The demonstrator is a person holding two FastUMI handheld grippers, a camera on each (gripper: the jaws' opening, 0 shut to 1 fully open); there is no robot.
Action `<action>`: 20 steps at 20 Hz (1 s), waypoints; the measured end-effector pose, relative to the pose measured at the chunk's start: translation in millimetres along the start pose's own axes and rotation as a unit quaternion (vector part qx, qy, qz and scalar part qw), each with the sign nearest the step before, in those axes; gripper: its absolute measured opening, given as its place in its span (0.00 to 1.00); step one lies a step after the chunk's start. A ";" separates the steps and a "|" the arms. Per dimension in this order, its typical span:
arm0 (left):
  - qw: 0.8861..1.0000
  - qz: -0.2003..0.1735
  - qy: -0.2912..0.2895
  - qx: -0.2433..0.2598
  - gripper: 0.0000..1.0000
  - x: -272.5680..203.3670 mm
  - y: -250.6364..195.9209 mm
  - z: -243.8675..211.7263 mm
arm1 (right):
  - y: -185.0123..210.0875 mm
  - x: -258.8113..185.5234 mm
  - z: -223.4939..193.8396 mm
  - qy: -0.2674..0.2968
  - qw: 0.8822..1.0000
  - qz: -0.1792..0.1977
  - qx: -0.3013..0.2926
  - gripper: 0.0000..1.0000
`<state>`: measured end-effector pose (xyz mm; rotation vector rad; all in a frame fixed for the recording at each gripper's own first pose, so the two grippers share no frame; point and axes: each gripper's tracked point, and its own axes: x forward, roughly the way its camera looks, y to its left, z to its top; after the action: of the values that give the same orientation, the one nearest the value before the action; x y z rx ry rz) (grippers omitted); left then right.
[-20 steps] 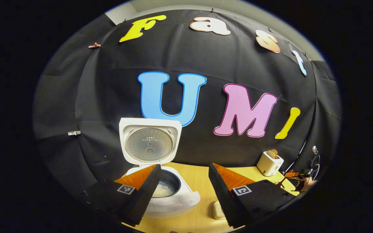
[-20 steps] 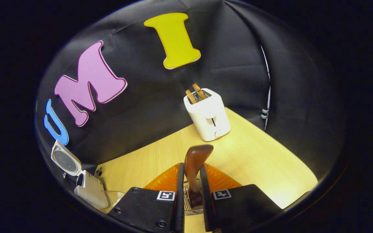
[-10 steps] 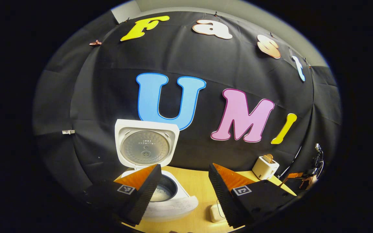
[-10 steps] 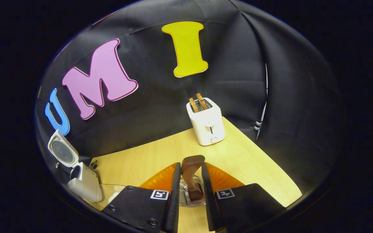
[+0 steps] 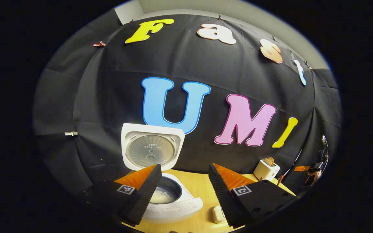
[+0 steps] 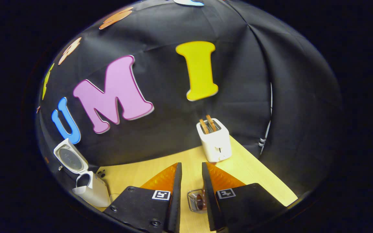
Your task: Close the left gripper, press the button to open the rice cooker; take a wooden spoon from the chopstick holder with the right hand, scoop a spoonful of rice and pour it into the rice cooker, then put the wooden spoon back into the chopstick holder.
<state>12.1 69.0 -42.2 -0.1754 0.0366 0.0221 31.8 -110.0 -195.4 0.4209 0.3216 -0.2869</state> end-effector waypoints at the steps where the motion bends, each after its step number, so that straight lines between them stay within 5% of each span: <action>1: 1.000 -0.001 -0.005 -0.001 0.93 2.8 1.2 3.3 | 12.9 -5.4 13.5 -0.013 1.000 0.013 -0.009 0.38; 4: 1.000 -0.004 -0.029 0.000 0.93 15.0 6.6 24.9 | 57.3 -20.9 47.2 -0.047 0.997 0.047 -0.045 0.40; 5: 0.999 -0.005 -0.039 0.001 0.93 20.9 9.1 33.7 | 72.3 -25.8 55.4 -0.055 0.995 0.059 -0.054 0.24; 6: 0.999 -0.005 -0.049 0.002 0.93 27.2 11.4 44.9 | 89.0 -30.7 61.2 -0.062 0.994 0.073 -0.060 0.41; 13: 0.993 0.021 -0.112 0.042 0.93 94.8 51.2 124.6 | 167.4 -62.0 63.5 -0.071 0.983 0.136 -0.101 0.43; 20: 0.991 0.050 -0.087 0.085 0.93 179.8 75.5 129.2 | 208.2 -97.8 53.9 -0.072 0.972 0.173 -0.144 0.48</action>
<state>194.3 169.3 64.9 0.0004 -0.1269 0.1330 25.8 68.2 -40.4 0.1617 0.1393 0.0727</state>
